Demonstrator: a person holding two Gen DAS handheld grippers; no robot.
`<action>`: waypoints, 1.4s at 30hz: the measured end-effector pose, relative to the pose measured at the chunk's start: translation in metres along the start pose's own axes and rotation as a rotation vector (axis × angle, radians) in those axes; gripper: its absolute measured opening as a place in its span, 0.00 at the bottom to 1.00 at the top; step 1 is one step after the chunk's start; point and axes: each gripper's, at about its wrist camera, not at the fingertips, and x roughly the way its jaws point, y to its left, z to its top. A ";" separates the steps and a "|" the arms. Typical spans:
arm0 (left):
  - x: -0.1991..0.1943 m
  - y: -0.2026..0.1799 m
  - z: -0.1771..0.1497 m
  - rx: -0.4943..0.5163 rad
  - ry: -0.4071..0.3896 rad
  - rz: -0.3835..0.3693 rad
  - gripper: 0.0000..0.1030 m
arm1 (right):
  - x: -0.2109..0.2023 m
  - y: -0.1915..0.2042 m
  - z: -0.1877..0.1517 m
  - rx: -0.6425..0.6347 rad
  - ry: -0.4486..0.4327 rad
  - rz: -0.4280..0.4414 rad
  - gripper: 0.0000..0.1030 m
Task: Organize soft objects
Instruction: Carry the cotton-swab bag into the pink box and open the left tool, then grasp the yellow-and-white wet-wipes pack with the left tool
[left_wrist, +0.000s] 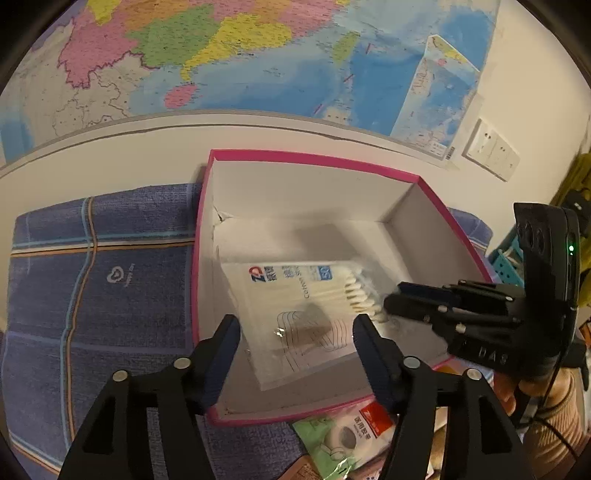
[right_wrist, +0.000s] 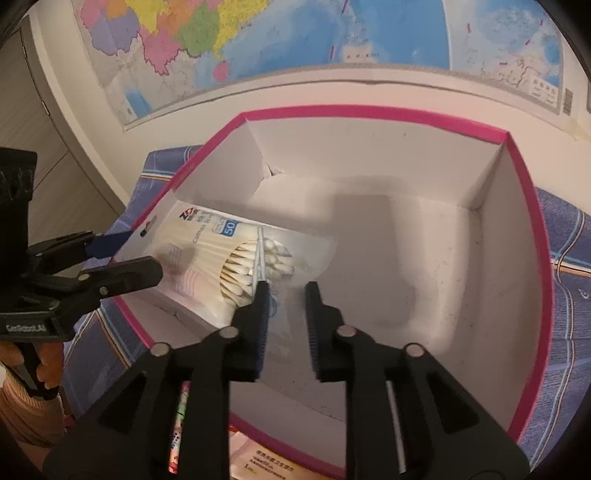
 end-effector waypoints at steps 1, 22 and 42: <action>-0.001 -0.002 0.000 0.007 -0.009 0.016 0.67 | 0.000 0.001 0.000 0.000 0.003 -0.003 0.31; -0.032 -0.046 -0.063 0.103 0.023 -0.337 0.71 | -0.113 -0.022 -0.080 0.042 -0.103 0.013 0.39; 0.057 -0.078 -0.071 0.010 0.354 -0.449 0.57 | -0.058 -0.107 -0.128 0.390 0.083 0.201 0.39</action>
